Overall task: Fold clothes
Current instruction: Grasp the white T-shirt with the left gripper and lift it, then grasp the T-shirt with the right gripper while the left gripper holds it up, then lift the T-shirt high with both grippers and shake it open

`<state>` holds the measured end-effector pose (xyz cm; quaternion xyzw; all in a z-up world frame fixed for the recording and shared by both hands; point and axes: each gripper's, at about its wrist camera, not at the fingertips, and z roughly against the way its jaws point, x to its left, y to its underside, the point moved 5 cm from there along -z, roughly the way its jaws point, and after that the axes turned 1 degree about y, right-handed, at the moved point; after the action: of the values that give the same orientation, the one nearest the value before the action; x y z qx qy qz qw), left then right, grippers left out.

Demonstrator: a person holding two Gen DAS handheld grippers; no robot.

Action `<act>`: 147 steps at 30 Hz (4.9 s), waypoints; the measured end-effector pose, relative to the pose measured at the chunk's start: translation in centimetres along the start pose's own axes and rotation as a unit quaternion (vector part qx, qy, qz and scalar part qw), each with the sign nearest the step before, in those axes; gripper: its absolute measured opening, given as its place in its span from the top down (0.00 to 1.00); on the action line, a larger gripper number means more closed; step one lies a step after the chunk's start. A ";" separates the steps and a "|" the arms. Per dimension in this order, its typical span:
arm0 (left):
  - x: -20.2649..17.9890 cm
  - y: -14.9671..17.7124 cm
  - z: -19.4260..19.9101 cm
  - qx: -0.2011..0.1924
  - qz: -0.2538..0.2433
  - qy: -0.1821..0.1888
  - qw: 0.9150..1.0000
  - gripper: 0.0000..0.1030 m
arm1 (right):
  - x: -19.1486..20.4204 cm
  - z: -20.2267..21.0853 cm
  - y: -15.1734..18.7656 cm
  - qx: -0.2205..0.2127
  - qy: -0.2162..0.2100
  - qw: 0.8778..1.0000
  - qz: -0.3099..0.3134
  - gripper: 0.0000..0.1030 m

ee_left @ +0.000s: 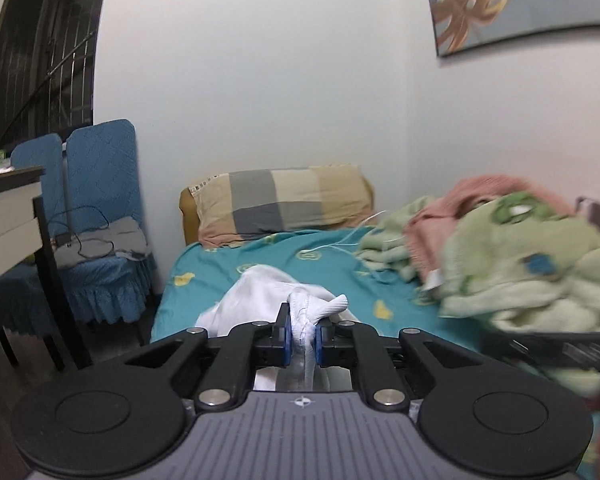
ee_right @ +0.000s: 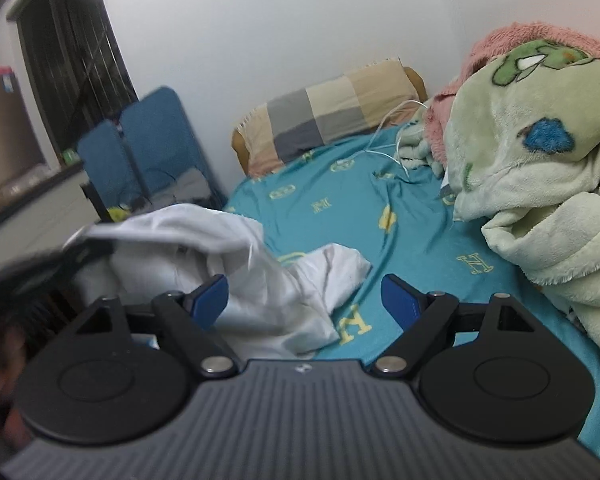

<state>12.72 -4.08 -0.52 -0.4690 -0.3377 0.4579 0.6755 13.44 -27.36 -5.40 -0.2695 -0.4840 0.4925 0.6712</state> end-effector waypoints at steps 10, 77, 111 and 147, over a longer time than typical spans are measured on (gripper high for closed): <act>3.2 6.9 5.1 0.026 0.105 -0.013 0.994 0.89 | 1.6 0.7 3.7 0.106 -0.036 0.994 0.003 0.21; 6.2 5.5 7.1 -0.054 0.219 0.048 0.973 0.90 | 2.8 -5.2 7.2 0.119 0.104 0.987 0.010 0.88; 3.6 17.0 1.1 0.256 0.283 -0.153 0.912 0.40 | 4.9 3.3 1.0 -0.053 -0.025 0.998 -0.027 0.92; 0.5 -37.1 36.8 -0.260 0.155 -0.068 0.951 0.93 | 16.4 40.0 -24.5 -0.377 -0.068 0.920 0.079 0.92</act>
<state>-8.49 3.15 46.68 -0.6426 -0.4132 0.4839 0.4267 -12.64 -25.90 36.87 -0.5060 -0.6556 0.3418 0.4442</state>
